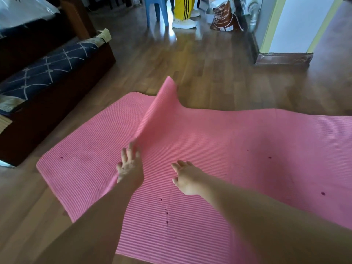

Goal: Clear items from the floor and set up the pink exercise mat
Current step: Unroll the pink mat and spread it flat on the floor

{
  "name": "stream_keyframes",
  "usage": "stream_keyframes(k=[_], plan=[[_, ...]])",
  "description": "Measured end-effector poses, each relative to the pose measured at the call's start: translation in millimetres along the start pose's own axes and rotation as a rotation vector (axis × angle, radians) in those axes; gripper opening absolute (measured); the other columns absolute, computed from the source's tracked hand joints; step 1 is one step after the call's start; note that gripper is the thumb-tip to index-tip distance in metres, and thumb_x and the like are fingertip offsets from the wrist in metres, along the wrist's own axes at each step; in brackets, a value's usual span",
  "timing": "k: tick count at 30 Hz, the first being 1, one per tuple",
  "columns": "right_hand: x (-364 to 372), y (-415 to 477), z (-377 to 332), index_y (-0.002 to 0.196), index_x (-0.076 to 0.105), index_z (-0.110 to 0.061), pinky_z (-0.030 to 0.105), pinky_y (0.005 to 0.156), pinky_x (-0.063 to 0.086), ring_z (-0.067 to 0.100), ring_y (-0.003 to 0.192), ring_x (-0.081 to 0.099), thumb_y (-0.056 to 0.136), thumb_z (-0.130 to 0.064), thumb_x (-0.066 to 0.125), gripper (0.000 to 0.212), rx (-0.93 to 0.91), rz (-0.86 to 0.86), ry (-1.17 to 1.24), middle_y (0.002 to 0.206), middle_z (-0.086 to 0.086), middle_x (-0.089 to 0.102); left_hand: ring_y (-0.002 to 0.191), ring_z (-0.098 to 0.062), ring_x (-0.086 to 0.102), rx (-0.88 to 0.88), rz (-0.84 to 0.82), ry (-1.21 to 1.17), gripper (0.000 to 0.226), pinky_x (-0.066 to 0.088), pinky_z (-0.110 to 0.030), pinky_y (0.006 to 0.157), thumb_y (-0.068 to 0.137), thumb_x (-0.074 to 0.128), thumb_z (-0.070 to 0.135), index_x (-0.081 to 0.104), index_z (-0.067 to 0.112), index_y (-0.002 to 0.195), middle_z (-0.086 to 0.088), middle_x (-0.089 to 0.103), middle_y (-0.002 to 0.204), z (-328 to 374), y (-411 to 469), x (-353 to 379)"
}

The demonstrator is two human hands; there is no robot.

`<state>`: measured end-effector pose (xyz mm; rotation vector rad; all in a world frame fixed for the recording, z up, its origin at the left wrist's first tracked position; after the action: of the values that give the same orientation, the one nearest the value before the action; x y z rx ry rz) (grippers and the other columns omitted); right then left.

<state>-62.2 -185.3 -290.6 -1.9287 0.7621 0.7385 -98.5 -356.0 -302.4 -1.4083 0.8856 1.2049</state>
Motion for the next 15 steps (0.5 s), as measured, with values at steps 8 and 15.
stream_keyframes(k=[8,15], plan=[[1.9,10.6,-2.4,0.153,0.008,-0.018,0.048,0.119,0.015,0.027,0.149,0.0,0.103,-0.027,0.037,0.059,0.003,-0.01,-0.011,0.162,0.001,0.002,0.129,-0.038,0.044,-0.039,-0.193,-0.072,0.081,0.041,-0.053,0.101,0.084,0.037,-0.01,-0.006,0.007,0.15,-0.008,-0.024,0.156,-6.5,15.9,36.1],[17.0,20.6,-6.2,0.153,0.009,-0.016,0.047,0.119,0.016,0.028,0.149,0.0,0.102,-0.029,0.037,0.06,0.007,-0.027,-0.035,0.162,0.002,0.004,0.123,-0.039,0.05,-0.095,-0.198,-0.081,0.059,0.044,-0.038,0.1,0.088,0.044,-0.001,0.018,-0.012,0.141,-0.025,0.012,0.146,0.5,25.9,26.4]])
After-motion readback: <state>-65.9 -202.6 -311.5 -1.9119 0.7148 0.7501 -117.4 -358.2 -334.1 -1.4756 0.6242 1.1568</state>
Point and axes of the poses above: each hand's wrist, its own y-axis towards the middle knuckle, its own x-axis out of the palm, z = x × y, the point moved 9 cm from there along y, towards the middle knuckle
